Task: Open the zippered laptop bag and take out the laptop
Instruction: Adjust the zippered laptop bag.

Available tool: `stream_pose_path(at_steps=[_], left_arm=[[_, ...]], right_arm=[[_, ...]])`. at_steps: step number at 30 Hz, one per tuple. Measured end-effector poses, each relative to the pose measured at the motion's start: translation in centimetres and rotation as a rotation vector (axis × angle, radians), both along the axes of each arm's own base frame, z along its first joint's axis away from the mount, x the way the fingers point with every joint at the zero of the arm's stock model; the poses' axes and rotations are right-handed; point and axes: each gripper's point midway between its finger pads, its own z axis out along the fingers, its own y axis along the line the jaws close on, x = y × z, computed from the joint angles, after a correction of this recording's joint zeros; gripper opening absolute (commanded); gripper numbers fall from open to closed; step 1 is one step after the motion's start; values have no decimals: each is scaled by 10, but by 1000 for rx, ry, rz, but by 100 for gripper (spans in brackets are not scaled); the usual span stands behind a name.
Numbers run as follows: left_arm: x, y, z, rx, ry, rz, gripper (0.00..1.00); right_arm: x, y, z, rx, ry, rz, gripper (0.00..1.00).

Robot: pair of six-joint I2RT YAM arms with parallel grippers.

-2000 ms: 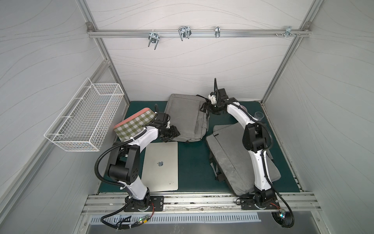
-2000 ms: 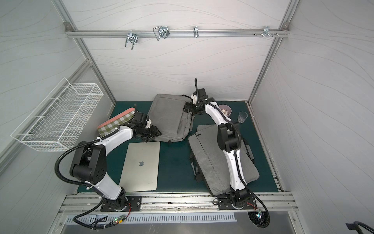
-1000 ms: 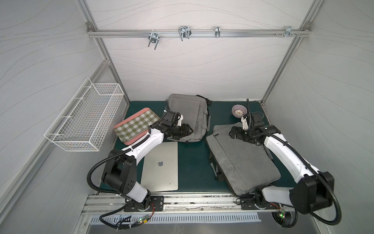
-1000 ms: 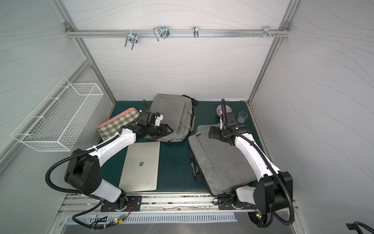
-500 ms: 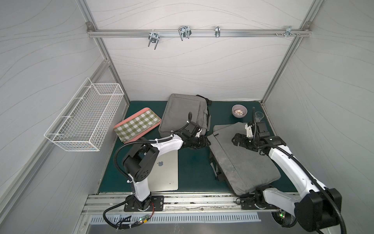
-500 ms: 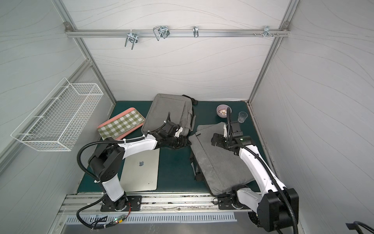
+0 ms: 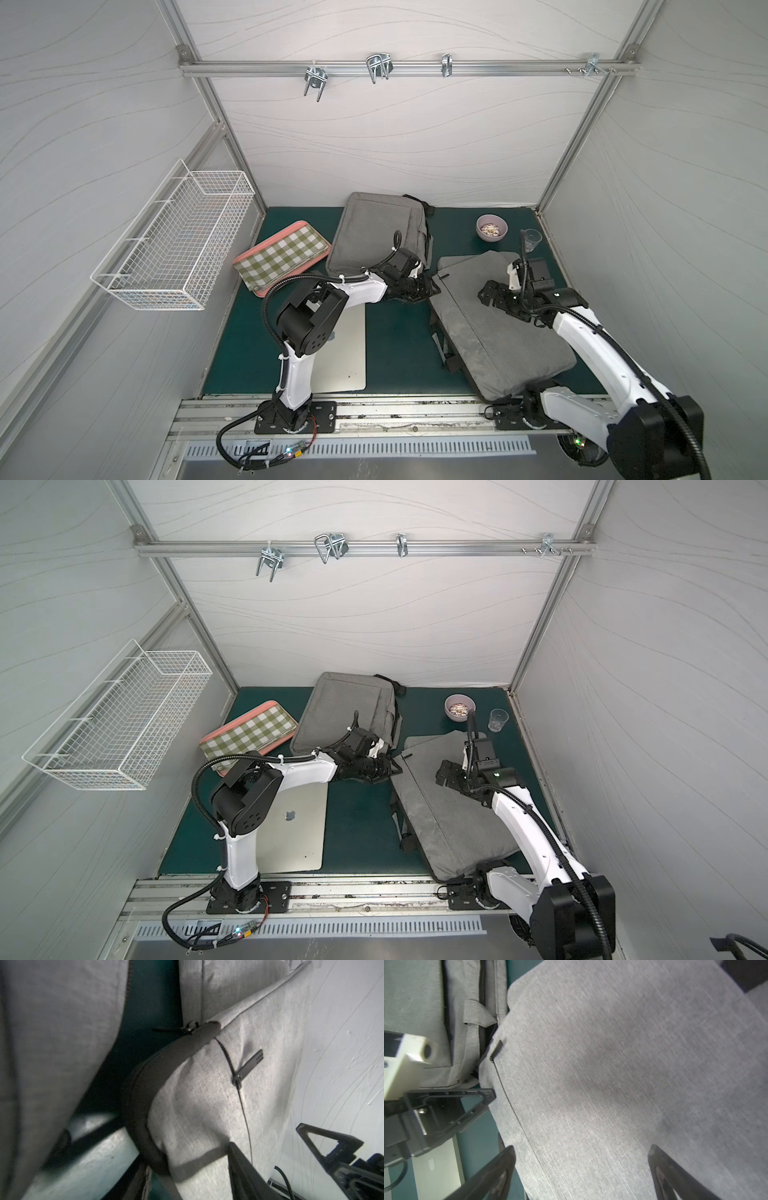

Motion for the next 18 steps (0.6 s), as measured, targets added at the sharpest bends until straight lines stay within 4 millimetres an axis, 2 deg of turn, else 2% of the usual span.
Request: stream_pose_path(at_steps=[5, 10, 13, 18], left_arm=[[4, 1, -4, 2, 10, 10, 21], [9, -2, 5, -5, -7, 0, 4], [12, -4, 11, -3, -22, -13, 0], [14, -7, 27, 8, -54, -43, 0]], right_arm=[[-4, -6, -6, 10, 20, -41, 99], [-5, -9, -5, 33, 24, -77, 99], [-7, -12, -6, 43, 38, -112, 99], [-18, -27, -14, 12, 101, -212, 99]])
